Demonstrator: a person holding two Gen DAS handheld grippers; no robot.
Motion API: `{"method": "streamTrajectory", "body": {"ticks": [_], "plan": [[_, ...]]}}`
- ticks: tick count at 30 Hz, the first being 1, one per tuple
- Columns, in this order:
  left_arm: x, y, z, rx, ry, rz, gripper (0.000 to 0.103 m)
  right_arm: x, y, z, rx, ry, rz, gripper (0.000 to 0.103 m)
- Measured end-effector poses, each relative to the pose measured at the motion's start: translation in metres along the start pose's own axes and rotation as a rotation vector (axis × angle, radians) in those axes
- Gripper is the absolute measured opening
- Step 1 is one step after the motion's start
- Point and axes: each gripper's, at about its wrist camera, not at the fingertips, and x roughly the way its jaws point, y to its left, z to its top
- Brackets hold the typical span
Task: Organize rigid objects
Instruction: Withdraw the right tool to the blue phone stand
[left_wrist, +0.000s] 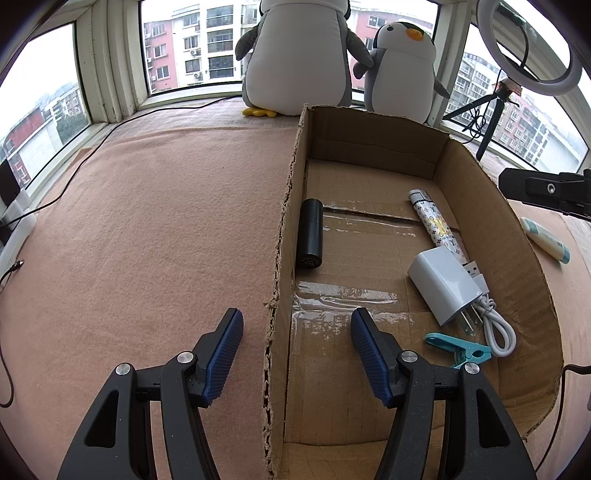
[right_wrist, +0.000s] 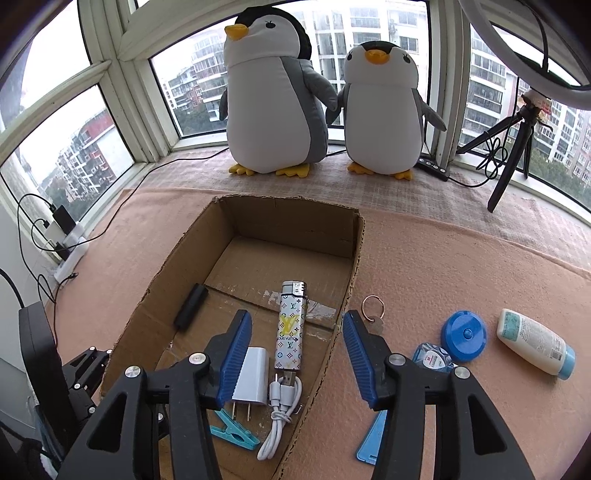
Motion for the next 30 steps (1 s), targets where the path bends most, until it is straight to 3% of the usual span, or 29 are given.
{"method": "streamTrajectory", "body": {"ticks": [18, 30], "plan": [[0.0, 0.0, 0.0, 0.0, 0.0, 0.0, 0.065, -0.043, -0.046, -0.031, 0.07, 0.003, -0.045, 0.053], [0.0, 0.0, 0.0, 0.0, 0.0, 0.0, 0.065, -0.029, -0.075, -0.06, 0.15, 0.086, -0.075, 0.053]]}}
